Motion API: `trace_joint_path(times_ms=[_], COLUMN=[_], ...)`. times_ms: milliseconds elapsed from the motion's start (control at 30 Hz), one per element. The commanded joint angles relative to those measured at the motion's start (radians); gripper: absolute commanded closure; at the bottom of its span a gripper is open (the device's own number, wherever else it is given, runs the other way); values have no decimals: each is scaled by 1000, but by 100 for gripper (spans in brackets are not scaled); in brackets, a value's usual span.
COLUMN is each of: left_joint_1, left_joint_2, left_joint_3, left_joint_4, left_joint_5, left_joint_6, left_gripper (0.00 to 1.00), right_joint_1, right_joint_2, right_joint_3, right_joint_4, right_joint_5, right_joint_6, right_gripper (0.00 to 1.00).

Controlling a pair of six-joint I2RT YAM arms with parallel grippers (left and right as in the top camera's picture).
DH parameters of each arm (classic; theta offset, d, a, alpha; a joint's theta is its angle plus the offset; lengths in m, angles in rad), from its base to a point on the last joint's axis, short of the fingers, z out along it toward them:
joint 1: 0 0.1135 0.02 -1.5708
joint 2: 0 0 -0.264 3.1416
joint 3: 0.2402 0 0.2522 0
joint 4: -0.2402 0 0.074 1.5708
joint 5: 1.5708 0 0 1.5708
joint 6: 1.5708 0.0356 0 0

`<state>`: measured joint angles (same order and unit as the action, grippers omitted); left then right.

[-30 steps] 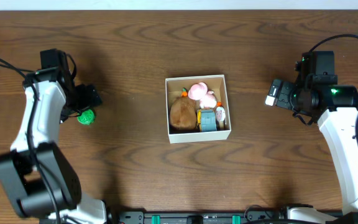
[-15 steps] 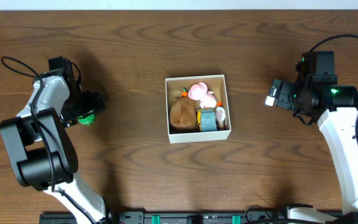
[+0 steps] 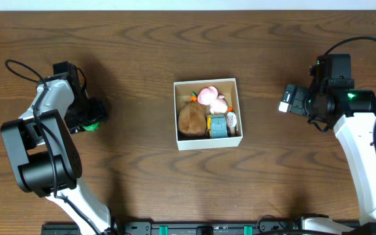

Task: Pack container
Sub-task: 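Move left gripper to the green spiky toy and grasp it, then carry the green toy into the box and open left gripper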

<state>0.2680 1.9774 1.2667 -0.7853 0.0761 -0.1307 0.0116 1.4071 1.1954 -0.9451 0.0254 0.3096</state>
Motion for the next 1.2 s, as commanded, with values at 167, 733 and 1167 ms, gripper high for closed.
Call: trace_joint_path(times_ms=[167,733,1167], left_joint_1=[3,-12,-386], left_joint_2=[11,-70,-468], left_joint_3=[-8,40,170], left_joint_4=[-17,-62,-113], left_joint_5=[3,3,78], left_joint_6=[2,-2,-2], left_gripper=[49,51,58], right_joint_1=[-5,-5,-5], right_joint_2=[7,7,7], right_joint_3=[-2,-2,-2], right_joint_4=[-1,0,6], right_joint_5=[0,0,0], right_joint_6=[-11,-12,-16], right_gripper=[1,1,1])
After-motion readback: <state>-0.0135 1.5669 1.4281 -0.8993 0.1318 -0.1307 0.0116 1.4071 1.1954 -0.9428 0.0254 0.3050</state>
